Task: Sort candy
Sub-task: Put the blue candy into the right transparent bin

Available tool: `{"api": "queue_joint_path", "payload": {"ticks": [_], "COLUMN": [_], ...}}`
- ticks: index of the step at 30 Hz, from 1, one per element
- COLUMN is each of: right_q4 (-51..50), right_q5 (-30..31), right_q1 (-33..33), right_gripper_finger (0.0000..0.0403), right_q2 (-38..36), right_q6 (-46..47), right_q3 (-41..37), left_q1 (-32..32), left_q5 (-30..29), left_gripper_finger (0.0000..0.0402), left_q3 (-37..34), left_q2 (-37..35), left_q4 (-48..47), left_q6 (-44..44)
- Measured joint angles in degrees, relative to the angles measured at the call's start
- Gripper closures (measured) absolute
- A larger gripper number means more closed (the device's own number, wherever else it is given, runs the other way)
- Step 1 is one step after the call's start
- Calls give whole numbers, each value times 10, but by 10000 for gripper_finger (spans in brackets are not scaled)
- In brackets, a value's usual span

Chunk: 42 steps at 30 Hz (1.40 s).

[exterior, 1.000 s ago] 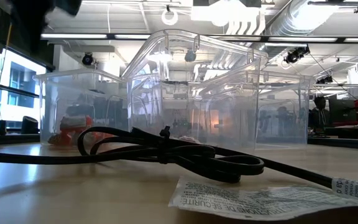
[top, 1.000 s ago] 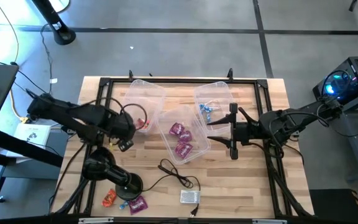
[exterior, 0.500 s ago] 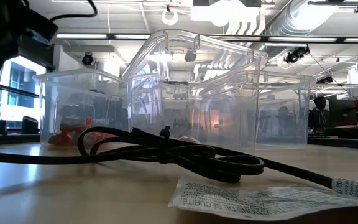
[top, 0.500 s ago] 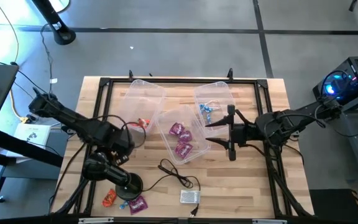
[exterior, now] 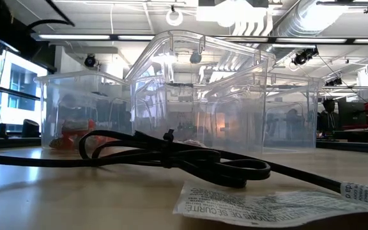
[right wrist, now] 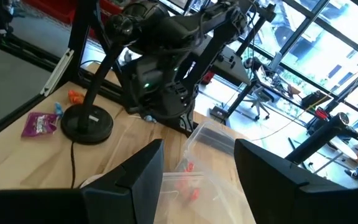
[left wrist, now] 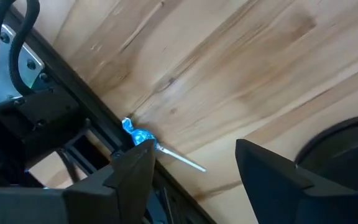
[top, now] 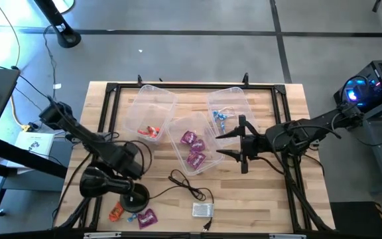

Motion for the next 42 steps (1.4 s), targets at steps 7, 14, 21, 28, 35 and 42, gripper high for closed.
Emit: {"api": "queue_joint_path", "payload": {"ticks": [7, 14, 21, 28, 35, 42], "right_q4": [0, -1, -7, -8, -27, -40], "right_q5": [0, 0, 0, 0, 0, 0], "right_q1": [0, 0, 0, 0, 0, 0], "right_gripper_finger": [210, 210, 210, 210, 210, 210], "right_q2": [0, 0, 0, 0, 0, 0], "right_q6": [9, 14, 16, 20, 44, 53], "right_q3": [0, 0, 0, 0, 0, 0], "left_q1": [-16, -33, -55, -59, -62, -67], "left_q5": [8, 36, 123, 123, 133, 125], "left_gripper_finger": [190, 191, 205, 225, 234, 234], "left_q3": [0, -24, -138, -155, -219, -220], "left_q2": [65, 113, 81, 15, -7, -14], "left_q4": [-1, 20, 151, 130, 228, 233], "left_q6": [0, 25, 12, -53, -94, -155]}}
